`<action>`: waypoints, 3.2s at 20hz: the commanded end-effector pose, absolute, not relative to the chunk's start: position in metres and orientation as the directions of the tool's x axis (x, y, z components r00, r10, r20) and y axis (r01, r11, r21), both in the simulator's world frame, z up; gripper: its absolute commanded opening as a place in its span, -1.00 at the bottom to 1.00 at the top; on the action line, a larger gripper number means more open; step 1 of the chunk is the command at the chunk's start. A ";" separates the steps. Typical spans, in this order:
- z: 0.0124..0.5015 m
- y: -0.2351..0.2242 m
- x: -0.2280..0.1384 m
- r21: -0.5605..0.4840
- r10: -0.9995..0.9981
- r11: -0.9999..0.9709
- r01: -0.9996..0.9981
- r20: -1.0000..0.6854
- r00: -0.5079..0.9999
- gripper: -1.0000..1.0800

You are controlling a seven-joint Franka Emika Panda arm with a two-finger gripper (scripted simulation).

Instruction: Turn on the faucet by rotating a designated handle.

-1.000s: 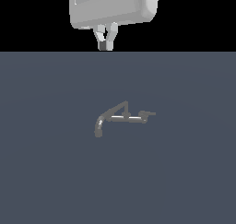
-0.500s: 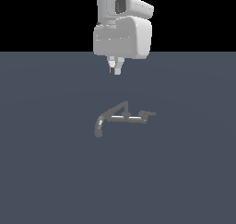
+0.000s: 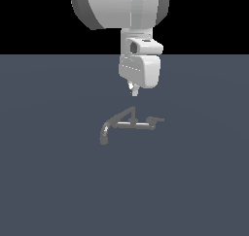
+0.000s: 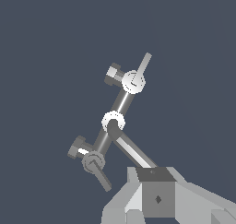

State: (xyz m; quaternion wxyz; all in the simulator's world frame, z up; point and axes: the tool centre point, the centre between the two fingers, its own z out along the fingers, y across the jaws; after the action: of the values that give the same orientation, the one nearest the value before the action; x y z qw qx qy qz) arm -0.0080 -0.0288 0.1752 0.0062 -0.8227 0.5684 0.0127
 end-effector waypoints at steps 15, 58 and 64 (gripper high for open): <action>0.077 -0.116 0.047 0.002 -0.997 0.074 -0.997 -0.001 -0.074 -1.00; 0.060 -0.133 -0.010 -0.011 -0.988 0.155 -0.988 0.001 -0.155 -1.00; 0.061 -0.114 -0.027 -0.002 -0.988 0.155 -0.988 0.000 -0.155 -1.00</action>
State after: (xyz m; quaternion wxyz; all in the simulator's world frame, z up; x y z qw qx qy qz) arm -0.0255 -0.1358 0.0588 -0.0013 -0.6400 0.7684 -0.0044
